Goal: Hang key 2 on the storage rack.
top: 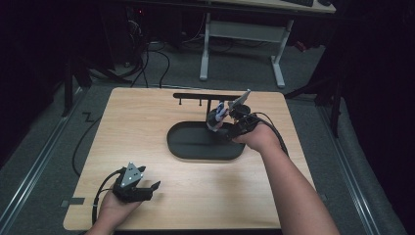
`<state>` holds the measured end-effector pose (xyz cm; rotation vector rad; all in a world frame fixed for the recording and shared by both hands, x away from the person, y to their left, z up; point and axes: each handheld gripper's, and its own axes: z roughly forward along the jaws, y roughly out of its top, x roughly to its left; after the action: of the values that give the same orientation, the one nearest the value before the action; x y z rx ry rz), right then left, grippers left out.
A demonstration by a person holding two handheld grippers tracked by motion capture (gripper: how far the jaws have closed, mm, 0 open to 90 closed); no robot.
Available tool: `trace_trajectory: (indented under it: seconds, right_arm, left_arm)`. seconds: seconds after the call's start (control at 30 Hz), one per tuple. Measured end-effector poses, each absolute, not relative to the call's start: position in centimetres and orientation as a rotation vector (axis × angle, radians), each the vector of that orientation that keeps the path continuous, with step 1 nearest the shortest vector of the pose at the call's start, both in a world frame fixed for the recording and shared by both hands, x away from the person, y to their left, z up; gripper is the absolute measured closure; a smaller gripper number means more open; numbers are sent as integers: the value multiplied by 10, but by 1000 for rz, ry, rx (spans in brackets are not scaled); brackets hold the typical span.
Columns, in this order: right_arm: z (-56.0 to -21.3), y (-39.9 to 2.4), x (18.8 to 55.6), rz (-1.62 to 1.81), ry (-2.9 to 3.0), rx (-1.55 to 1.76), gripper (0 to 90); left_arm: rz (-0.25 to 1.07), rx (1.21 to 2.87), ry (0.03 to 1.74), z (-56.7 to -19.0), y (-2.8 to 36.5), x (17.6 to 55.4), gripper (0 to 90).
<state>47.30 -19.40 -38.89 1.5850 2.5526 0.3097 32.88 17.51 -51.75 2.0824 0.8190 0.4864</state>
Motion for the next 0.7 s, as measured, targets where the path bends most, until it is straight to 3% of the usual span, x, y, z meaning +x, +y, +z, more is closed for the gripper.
trace_trajectory:
  seconds: [0.7]
  right_arm:
    - [-421, -236, 392, 619, 2445, 1509, 301]
  left_arm:
    - [476, 2096, 807, -520, 166, 327, 228]
